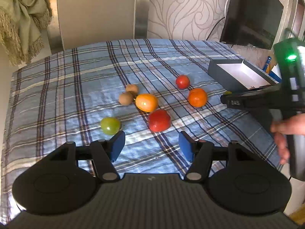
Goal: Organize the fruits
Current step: 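Move the right tool to the green lime and close on it, then lower the left tool over the red apple and close on it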
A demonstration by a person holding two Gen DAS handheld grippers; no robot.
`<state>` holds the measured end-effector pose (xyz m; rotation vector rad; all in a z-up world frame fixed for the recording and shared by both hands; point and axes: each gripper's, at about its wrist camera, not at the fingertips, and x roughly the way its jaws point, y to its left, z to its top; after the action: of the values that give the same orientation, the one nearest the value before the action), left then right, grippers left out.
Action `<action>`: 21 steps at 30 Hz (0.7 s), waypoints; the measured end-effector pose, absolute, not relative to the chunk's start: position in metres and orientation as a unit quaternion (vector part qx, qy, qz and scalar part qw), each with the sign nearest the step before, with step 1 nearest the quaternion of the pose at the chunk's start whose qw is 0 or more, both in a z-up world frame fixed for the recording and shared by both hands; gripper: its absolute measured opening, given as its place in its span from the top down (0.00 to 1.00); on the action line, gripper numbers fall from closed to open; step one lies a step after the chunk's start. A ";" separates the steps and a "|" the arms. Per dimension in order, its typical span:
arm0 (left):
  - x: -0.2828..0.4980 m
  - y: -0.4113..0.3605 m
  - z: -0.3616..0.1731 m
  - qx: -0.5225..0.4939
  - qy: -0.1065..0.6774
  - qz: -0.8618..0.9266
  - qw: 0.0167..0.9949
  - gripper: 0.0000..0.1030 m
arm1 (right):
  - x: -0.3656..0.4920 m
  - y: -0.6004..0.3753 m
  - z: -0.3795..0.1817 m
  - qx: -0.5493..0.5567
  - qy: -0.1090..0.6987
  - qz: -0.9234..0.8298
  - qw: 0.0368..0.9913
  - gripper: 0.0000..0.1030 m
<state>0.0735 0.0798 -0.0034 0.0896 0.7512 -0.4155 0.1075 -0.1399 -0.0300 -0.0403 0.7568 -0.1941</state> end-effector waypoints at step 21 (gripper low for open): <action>0.108 0.043 -0.030 0.042 0.376 -0.176 0.909 0.39 | 0.028 -0.151 0.049 0.053 0.342 0.092 0.934 0.73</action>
<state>0.1083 0.0432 -0.0304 0.0859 0.7759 -0.3641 0.0277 -0.1508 0.0488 0.1088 0.7005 0.1872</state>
